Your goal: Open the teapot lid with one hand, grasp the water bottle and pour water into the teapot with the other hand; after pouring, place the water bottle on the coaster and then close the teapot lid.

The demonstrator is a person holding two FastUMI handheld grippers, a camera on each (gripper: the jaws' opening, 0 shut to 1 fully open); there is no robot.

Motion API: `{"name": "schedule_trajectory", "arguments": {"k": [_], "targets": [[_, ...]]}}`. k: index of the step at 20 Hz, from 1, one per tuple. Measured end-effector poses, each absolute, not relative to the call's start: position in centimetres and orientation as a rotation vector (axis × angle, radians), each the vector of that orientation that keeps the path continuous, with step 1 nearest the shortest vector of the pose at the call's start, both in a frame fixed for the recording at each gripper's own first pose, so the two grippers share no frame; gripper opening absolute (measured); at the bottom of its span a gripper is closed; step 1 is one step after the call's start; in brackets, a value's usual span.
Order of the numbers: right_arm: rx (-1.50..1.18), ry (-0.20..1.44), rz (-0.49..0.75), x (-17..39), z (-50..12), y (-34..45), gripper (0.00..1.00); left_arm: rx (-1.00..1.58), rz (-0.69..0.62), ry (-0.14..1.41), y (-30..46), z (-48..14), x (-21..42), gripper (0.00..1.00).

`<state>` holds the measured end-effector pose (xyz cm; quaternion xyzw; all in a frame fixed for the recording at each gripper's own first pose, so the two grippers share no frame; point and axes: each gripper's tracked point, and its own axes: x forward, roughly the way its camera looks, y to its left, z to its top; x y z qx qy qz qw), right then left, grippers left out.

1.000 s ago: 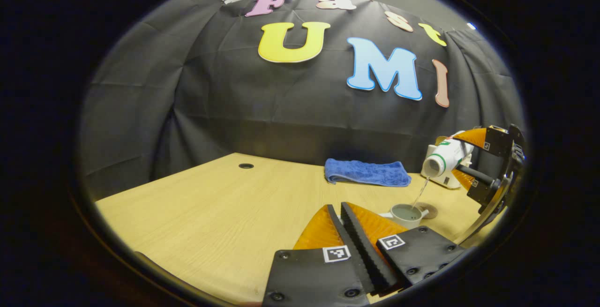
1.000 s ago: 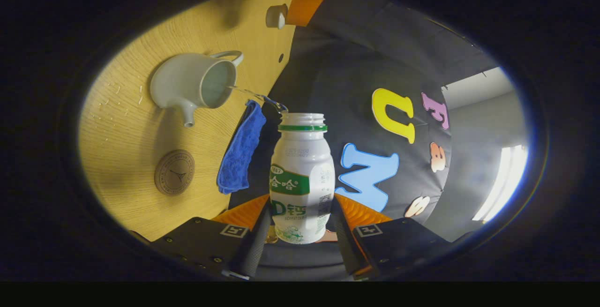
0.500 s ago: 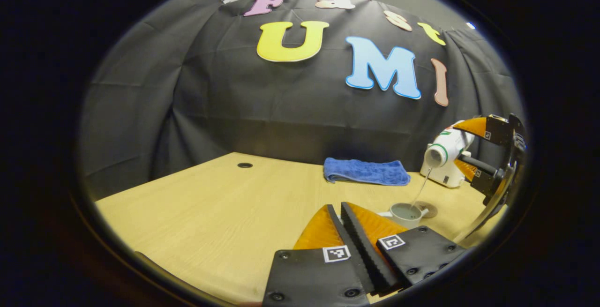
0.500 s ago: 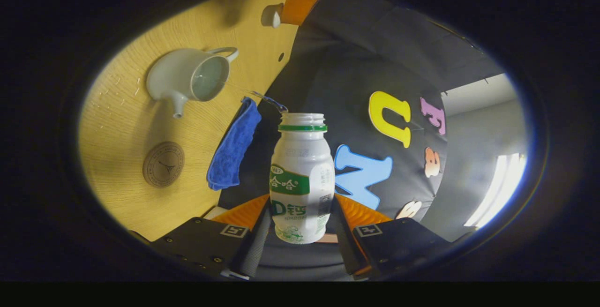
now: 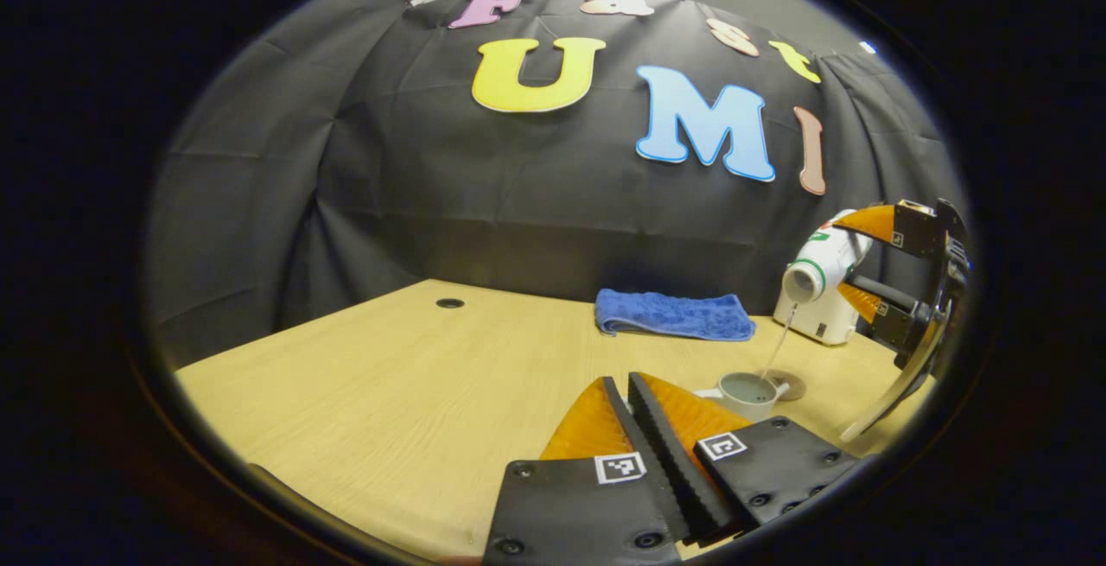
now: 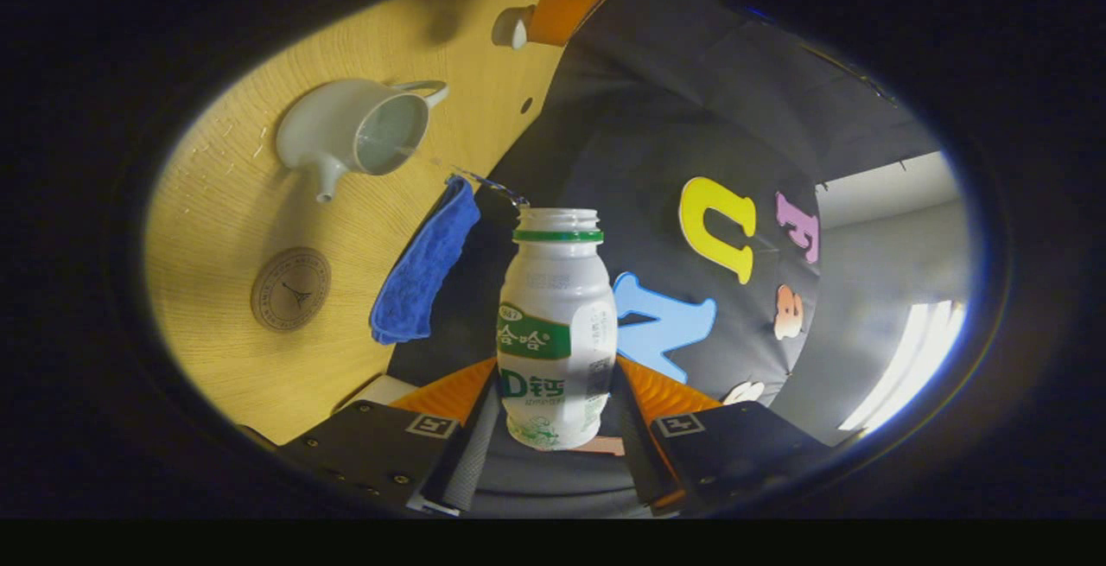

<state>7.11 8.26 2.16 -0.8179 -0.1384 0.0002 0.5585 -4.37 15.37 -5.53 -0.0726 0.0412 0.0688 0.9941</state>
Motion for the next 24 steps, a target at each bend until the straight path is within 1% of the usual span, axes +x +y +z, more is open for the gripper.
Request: {"name": "schedule_trajectory", "arguments": {"k": [18,21,24], "targets": [[-2.024,-0.427,-0.027,6.2,2.3,9.1,0.67,-0.143,0.137,0.087,15.5,-5.5,-4.6,0.09],[-1.955,-0.391,-0.003,6.4,1.4,8.7,0.68,-0.139,0.135,0.088,15.3,-5.6,-4.5,0.09],[-1.823,-0.314,0.030,7.1,0.5,8.2,0.68,-0.133,0.131,0.083,15.2,-5.4,-4.6,0.10]]}}
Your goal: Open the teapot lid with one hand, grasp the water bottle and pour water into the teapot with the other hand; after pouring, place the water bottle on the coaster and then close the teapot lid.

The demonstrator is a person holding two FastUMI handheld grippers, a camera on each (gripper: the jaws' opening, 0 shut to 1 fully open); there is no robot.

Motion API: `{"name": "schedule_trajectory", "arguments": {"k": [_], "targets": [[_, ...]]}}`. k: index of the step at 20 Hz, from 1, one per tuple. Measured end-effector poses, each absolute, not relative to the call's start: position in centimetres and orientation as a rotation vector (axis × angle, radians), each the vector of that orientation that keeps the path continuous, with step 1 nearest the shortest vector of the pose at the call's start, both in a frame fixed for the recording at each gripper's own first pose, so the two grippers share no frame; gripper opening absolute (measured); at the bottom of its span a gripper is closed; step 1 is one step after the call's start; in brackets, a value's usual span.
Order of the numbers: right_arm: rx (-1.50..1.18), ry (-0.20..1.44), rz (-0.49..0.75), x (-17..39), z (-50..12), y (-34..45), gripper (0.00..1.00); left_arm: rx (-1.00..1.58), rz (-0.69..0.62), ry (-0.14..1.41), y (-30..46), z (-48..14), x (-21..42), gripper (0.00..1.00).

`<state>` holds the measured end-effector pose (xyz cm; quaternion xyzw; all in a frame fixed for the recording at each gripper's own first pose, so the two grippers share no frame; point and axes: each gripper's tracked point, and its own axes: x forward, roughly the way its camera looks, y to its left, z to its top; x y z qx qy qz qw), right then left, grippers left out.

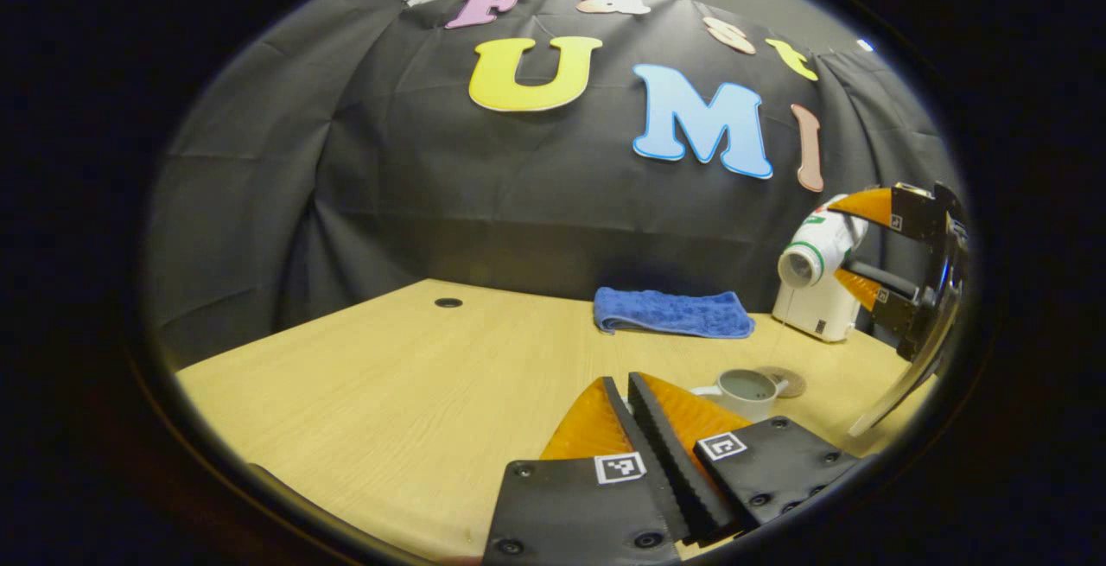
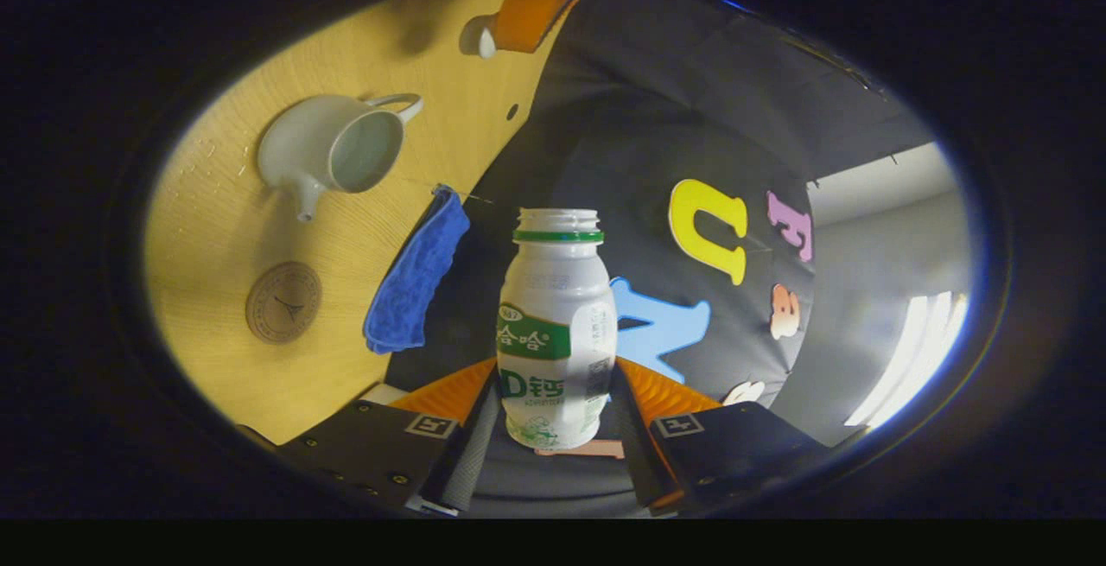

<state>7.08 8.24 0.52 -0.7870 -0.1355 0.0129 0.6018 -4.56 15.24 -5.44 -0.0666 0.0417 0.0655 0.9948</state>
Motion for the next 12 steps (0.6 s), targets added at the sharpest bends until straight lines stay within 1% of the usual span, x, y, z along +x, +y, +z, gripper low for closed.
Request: {"name": "schedule_trajectory", "arguments": {"k": [5,6,12], "targets": [[-1.522,-0.166,0.100,7.4,-2.7,7.4,0.68,-0.114,0.117,0.069,14.5,-4.7,-4.6,0.09],[-1.454,-0.137,0.112,7.3,-3.7,7.2,0.68,-0.112,0.114,0.066,14.2,-4.5,-4.6,1.00],[-1.155,-0.014,0.146,7.4,-5.9,6.1,0.68,-0.089,0.081,0.050,12.3,-3.0,-3.6,1.00]]}}
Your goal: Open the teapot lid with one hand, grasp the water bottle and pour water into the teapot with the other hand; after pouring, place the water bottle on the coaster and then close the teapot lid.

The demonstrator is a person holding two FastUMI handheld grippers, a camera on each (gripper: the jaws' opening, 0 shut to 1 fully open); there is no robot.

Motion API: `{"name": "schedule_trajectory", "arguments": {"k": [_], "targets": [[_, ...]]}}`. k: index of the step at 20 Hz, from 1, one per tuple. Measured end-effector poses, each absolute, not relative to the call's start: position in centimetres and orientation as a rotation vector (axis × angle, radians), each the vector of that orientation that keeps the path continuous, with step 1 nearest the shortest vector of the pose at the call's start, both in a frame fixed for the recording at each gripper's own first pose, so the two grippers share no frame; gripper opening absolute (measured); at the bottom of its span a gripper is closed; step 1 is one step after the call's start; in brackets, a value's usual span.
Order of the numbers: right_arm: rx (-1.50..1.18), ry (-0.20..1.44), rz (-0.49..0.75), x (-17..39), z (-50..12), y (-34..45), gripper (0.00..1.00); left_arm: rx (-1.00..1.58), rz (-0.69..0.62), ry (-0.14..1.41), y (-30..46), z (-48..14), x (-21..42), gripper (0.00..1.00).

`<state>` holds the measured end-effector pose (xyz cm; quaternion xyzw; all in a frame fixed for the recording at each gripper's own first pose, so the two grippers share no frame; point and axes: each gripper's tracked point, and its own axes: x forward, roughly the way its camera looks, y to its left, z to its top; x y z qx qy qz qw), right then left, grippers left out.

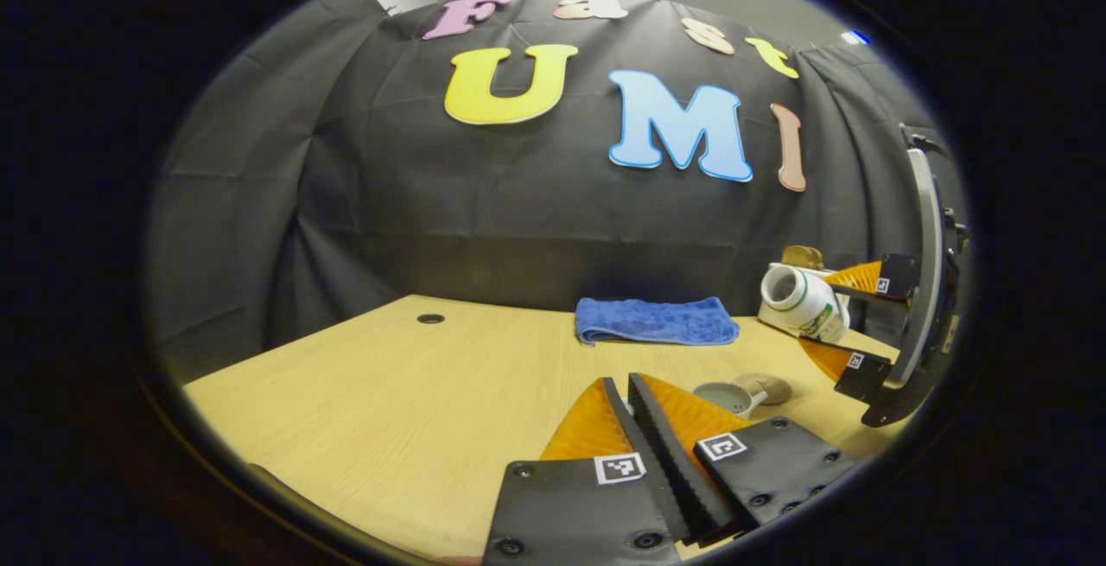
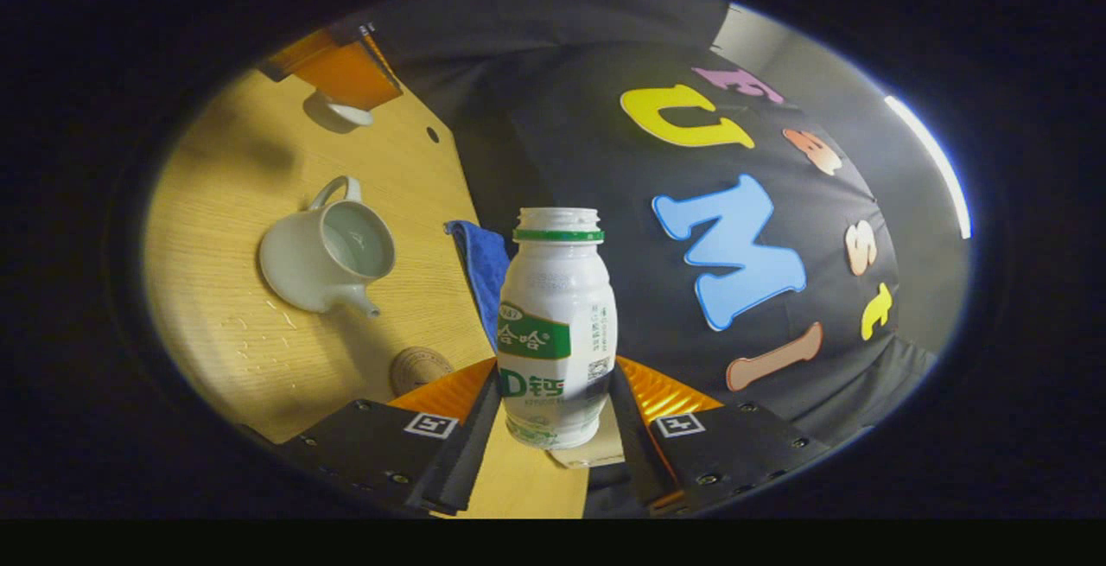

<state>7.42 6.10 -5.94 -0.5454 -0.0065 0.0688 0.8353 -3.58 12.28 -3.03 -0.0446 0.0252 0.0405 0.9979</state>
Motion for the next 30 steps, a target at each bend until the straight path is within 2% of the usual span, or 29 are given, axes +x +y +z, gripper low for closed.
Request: {"name": "schedule_trajectory", "arguments": {"k": [2,4,13,30], "targets": [[-1.054,0.020,0.159,6.5,-7.1,5.4,0.68,-0.080,0.065,0.042,11.3,-2.5,-3.0,1.00],[-0.948,0.052,0.176,6.0,-7.8,5.1,0.68,-0.071,0.049,0.035,10.3,-2.0,-2.3,0.09],[-0.640,0.091,0.198,5.0,-7.8,4.0,0.68,-0.056,-0.007,0.028,5.6,-0.9,0.5,0.10],[-0.506,0.086,0.173,5.6,-7.5,1.4,0.68,-0.034,-0.023,0.085,2.0,-3.2,2.5,0.10]]}}
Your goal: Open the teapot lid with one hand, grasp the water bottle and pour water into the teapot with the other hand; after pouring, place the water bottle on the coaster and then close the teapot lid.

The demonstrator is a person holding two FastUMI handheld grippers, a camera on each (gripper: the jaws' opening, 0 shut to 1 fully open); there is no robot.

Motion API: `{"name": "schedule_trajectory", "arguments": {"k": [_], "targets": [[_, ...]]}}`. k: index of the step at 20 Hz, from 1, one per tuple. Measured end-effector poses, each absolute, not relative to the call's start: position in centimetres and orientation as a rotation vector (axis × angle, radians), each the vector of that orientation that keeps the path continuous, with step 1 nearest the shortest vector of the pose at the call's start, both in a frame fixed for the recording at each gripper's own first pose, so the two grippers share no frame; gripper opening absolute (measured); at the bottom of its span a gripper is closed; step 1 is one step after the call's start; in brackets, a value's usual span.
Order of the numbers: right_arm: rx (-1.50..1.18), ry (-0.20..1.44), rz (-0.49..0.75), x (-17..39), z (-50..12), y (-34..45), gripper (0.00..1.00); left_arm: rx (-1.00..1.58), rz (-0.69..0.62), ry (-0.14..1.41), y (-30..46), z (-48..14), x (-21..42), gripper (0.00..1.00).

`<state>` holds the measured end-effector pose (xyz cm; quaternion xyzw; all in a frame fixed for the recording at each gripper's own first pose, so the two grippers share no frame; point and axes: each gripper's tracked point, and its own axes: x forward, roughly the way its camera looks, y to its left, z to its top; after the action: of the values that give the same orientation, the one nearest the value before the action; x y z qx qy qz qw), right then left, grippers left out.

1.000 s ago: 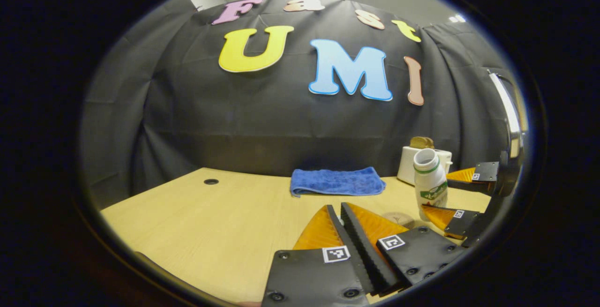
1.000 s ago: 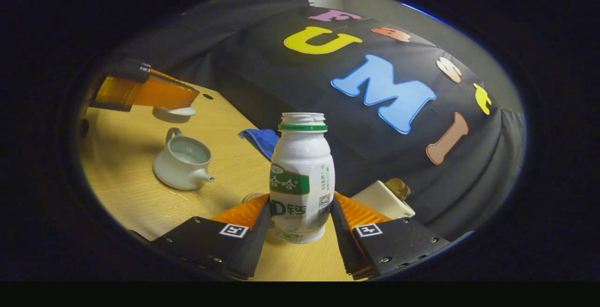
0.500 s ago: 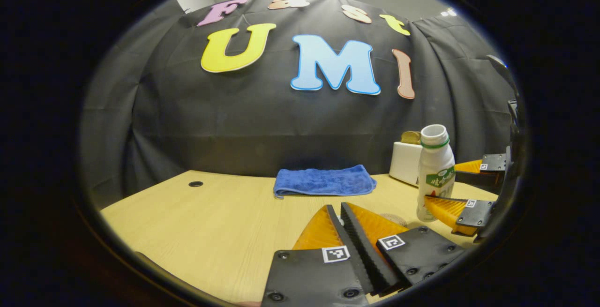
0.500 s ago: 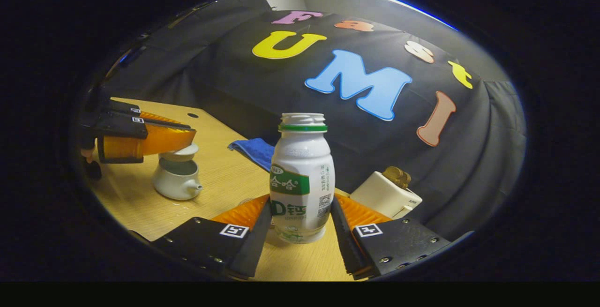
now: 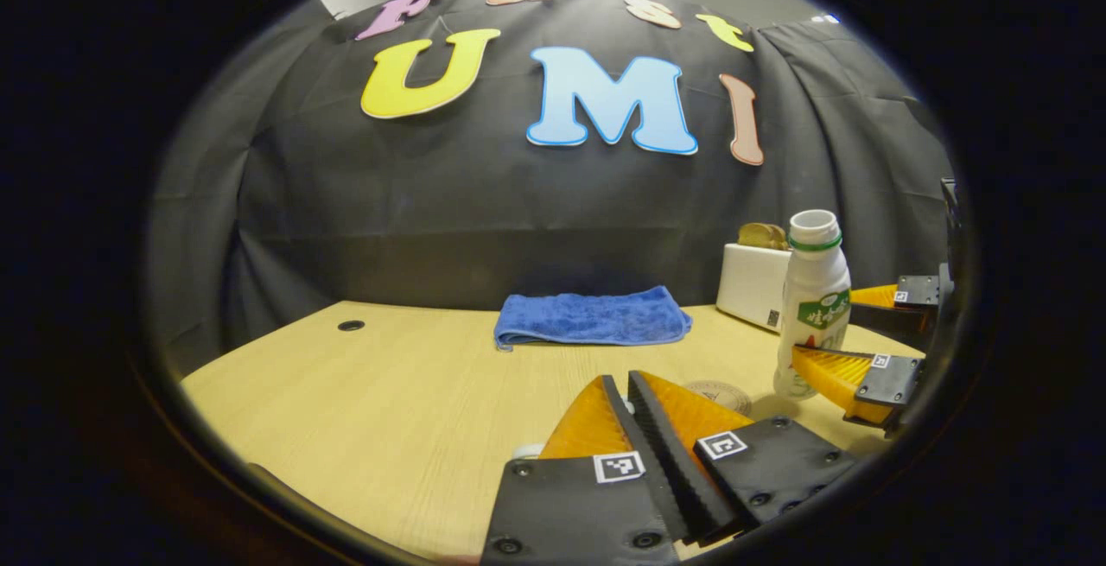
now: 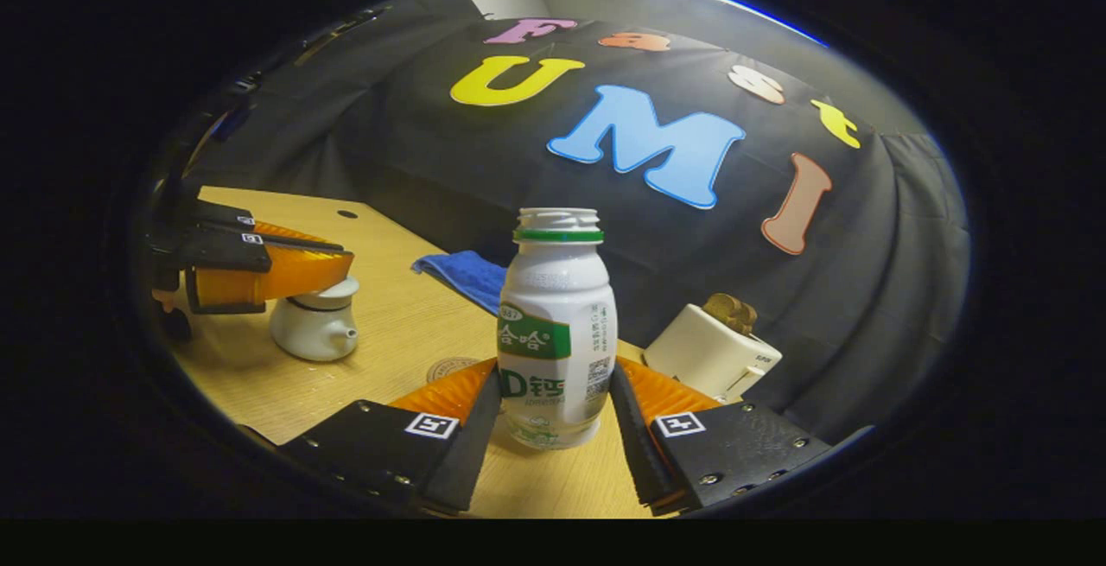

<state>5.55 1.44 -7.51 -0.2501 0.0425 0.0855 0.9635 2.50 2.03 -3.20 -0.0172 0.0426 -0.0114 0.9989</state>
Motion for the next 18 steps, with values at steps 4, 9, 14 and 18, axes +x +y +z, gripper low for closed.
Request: {"name": "schedule_trajectory", "arguments": {"k": [4,9,14,18], "targets": [[-0.505,0.081,0.172,5.12,-7.53,1.28,0.67,-0.008,-0.009,0.085,2.12,-3.32,2.53,0.10],[-0.498,0.082,0.173,5.16,-7.45,1.23,0.68,-0.006,-0.003,0.093,2.05,-3.74,2.50,0.10],[-0.491,0.083,0.178,5.30,-7.23,1.14,0.68,0.004,0.001,0.101,1.99,-4.04,2.46,0.11],[-0.486,0.086,0.179,5.32,-7.20,1.09,0.68,0.026,0.006,0.096,1.94,-4.11,2.53,0.19]]}}
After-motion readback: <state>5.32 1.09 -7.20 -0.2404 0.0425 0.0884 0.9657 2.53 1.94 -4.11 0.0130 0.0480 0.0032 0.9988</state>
